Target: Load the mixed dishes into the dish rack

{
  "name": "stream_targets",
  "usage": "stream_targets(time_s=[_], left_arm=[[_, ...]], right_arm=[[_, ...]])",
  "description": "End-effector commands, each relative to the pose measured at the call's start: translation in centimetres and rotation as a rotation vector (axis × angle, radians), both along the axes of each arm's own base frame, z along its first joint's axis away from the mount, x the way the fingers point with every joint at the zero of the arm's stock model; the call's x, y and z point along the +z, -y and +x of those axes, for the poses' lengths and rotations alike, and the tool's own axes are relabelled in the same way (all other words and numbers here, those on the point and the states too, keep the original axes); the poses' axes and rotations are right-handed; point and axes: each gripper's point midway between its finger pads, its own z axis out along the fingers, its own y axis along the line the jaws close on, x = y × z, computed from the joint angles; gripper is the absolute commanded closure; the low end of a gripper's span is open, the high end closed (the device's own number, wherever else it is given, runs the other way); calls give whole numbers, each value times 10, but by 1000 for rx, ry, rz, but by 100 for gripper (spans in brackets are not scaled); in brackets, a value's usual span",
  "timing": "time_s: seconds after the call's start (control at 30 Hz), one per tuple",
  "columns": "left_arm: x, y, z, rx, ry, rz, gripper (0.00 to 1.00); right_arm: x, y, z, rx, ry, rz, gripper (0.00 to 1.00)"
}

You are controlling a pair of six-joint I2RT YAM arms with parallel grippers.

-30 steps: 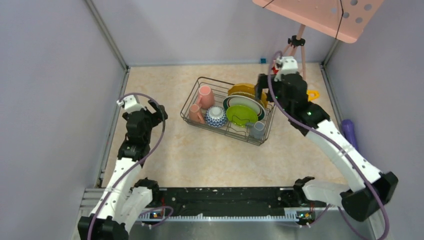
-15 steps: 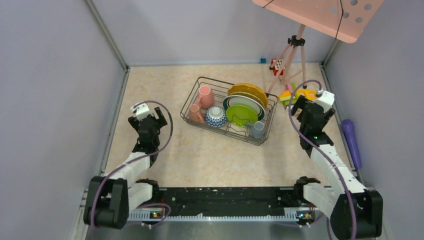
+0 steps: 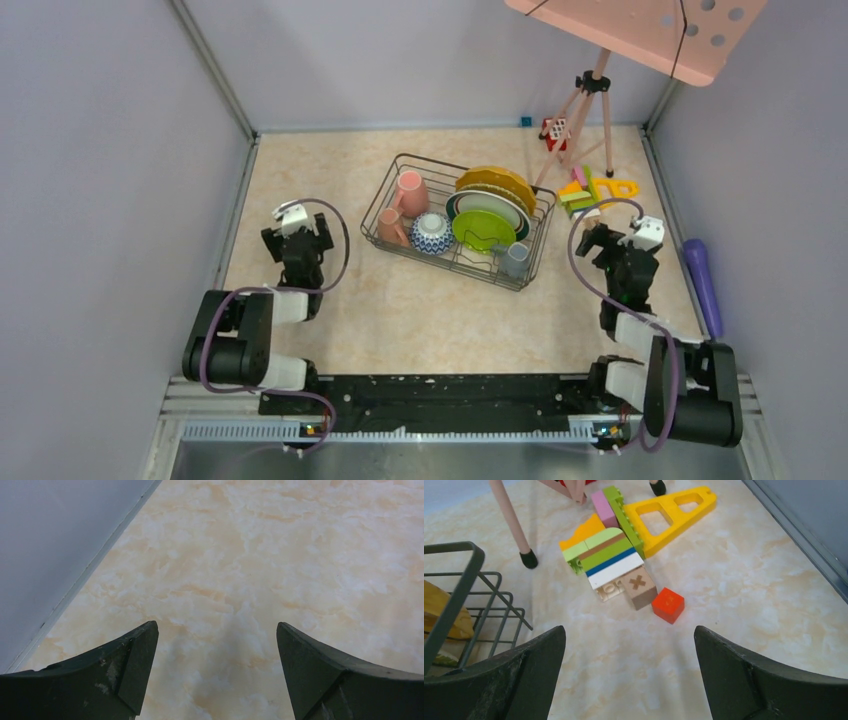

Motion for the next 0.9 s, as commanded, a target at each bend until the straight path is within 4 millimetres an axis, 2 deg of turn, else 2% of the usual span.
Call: stream_targets(time_s=[0.0,0.13,0.2,0.23,0.33,0.37,0.4,0.47,0.87], left_arm=[[24,-1,13,-10,99,-7,6],[21,-3,17,-6,76,-16,8],[22,-4,17,-6,80,-13,10],[23,-4,17,-5,82,-13,10],[22,-3,17,-7,80,-14,2],[22,-3,18,-9,78,-14,2],[20,-3,19,-12,70,-16,2],[20,-3,21,-15,60,-21,2],[19,-4,22,-16,56,-24,2]], right_arm=[[47,-5,22,65,204,-67,4],[33,-2,26,48,172,-59,5],[23,-5,26,55,161,-71,7],[24,-9,27,47,177,-95,7],[12,-22,29,9,138,-193,5],[15,-23,29,-20,165,-228,3],[5,-22,26,-55,107,-240,2],[13,-23,28,-59,140,-241,2],[13,-25,28,-44,139,-243,1]])
